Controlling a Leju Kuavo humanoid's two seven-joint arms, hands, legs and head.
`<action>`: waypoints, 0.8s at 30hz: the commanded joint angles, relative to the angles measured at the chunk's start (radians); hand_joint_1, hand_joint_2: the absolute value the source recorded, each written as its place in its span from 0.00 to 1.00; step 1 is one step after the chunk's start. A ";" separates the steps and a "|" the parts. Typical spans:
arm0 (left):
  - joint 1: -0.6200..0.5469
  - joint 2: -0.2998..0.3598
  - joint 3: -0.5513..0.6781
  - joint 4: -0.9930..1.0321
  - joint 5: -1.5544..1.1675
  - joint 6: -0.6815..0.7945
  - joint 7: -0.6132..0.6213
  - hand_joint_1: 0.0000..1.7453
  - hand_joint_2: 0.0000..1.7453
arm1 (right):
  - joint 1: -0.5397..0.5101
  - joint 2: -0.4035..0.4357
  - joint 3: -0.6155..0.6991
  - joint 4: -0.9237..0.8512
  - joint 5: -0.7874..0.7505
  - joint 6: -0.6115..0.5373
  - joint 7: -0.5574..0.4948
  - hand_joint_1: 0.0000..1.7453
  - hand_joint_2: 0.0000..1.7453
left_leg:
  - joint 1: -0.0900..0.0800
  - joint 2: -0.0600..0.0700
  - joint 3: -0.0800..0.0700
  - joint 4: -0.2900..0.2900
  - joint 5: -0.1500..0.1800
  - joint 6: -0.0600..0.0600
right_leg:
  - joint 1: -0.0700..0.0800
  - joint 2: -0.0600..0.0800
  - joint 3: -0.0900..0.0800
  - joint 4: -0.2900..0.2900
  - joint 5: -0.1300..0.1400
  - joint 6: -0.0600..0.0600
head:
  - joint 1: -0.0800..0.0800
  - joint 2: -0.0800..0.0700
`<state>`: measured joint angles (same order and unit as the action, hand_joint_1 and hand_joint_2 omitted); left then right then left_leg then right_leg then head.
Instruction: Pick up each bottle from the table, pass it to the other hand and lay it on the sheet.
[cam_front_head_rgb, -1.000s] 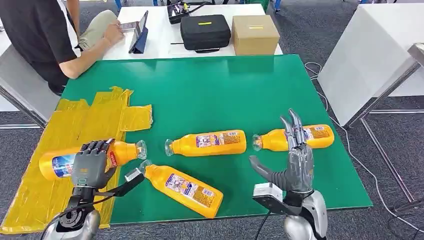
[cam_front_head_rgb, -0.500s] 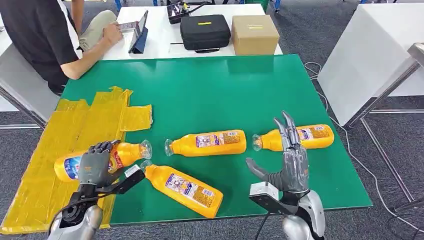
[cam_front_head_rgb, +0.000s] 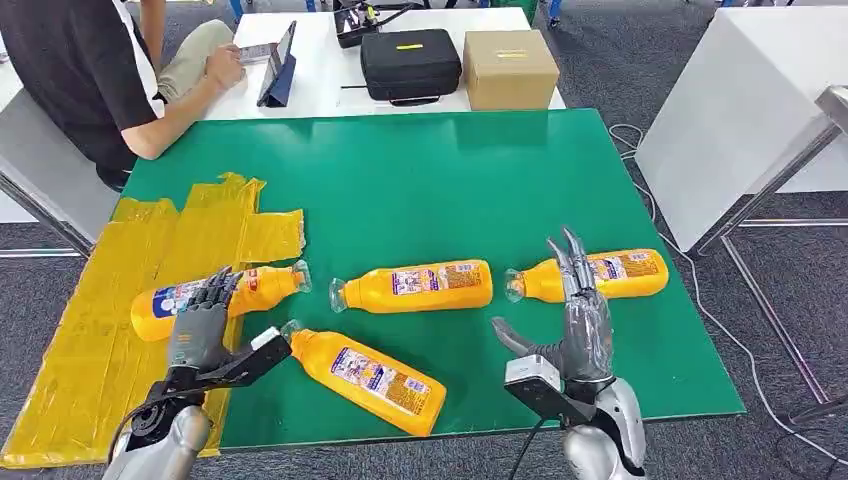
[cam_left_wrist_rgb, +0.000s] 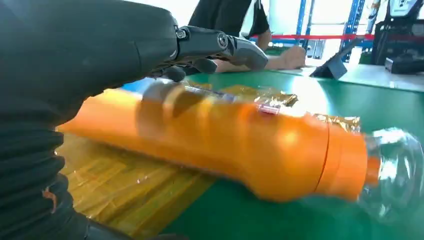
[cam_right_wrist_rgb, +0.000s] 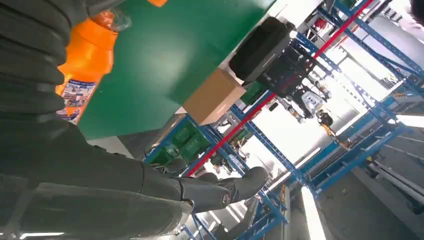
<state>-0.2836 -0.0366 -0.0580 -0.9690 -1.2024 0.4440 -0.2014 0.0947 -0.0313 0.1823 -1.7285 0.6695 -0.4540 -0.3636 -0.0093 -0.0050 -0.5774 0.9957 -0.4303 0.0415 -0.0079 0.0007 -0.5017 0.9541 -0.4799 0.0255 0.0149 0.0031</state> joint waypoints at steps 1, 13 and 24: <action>-0.051 -0.005 -0.006 0.139 0.026 -0.002 -0.012 0.00 1.00 | -0.015 -0.026 0.038 0.107 -0.018 -0.020 -0.013 0.00 1.00 | 0.001 0.000 0.002 -0.001 0.000 -0.002 | 0.000 0.000 0.002 -0.002 0.000 0.000 | 0.000 0.000; -0.069 -0.012 -0.024 0.168 0.041 0.014 -0.022 0.00 1.00 | 0.002 -0.032 0.030 0.083 -0.017 -0.032 -0.001 0.00 1.00 | 0.001 -0.001 0.003 -0.001 0.000 -0.002 | 0.000 -0.001 0.003 -0.002 0.000 0.000 | 0.000 0.000; 0.014 -0.031 -0.049 -0.018 0.071 0.004 -0.029 0.00 1.00 | 0.054 -0.033 0.001 0.035 0.043 -0.048 0.034 0.00 1.00 | 0.000 -0.001 0.002 -0.001 0.000 -0.001 | 0.000 -0.001 0.002 -0.001 -0.001 0.000 | 0.000 0.000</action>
<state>-0.3148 -0.0412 -0.0591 -0.8984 -1.1650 0.4616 -0.2232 0.1046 -0.0469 0.2007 -1.6804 0.6577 -0.4795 -0.3681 -0.0094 -0.0052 -0.5766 0.9957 -0.4302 0.0415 -0.0082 0.0006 -0.5011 0.9541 -0.4799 0.0254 0.0145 0.0031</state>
